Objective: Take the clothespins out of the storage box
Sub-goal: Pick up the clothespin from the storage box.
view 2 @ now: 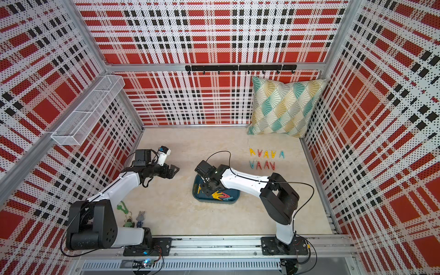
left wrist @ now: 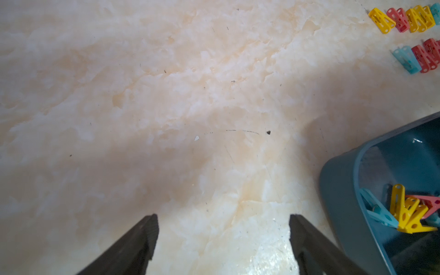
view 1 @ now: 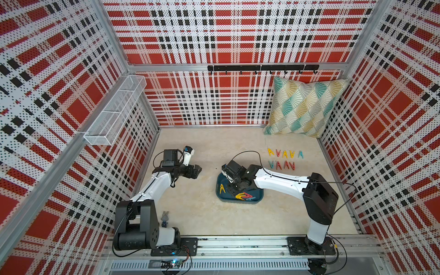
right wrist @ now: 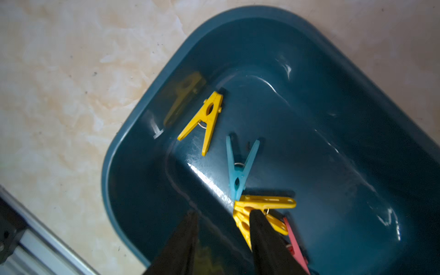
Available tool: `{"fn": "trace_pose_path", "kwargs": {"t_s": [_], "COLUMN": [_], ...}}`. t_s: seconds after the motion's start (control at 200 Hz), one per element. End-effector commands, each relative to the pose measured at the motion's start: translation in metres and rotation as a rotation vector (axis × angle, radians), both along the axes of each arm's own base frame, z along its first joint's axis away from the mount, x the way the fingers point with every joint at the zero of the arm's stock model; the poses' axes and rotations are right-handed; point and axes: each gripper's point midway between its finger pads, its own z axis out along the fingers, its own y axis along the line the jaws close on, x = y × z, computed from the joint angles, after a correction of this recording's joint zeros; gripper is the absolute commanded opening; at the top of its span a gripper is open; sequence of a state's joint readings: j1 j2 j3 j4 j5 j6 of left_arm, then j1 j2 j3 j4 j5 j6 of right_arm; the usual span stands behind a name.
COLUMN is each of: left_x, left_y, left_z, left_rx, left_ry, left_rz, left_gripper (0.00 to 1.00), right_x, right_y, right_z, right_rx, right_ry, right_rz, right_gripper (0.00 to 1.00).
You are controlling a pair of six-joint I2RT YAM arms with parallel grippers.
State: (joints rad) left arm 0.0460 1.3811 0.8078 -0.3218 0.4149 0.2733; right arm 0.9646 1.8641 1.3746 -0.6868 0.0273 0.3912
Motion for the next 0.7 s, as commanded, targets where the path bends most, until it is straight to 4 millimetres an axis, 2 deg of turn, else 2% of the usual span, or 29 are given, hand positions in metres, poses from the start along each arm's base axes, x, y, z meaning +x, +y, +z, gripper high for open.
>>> {"fn": "trace_pose_path", "kwargs": {"t_s": [0.0,0.401,0.696], "left_x": [0.000,0.000,0.000], "left_y": [0.003,0.003,0.003], "left_z": [0.002,0.003,0.005], "left_rx": [-0.006,-0.008,-0.010], "left_ry": [-0.013,-0.015,-0.018], "left_rz": [0.005,0.005,0.003], "left_gripper": [0.91,0.91,0.91], "right_x": [0.013,0.034,0.034], "right_y": [-0.001,0.004,-0.005], "right_z": [-0.001,-0.026,-0.049], "right_rx": [-0.049,-0.103,-0.124], "right_ry": [-0.043,-0.031,0.012], "right_rz": [-0.060,-0.162,-0.200], "right_gripper": [0.43,0.36,0.33]}}
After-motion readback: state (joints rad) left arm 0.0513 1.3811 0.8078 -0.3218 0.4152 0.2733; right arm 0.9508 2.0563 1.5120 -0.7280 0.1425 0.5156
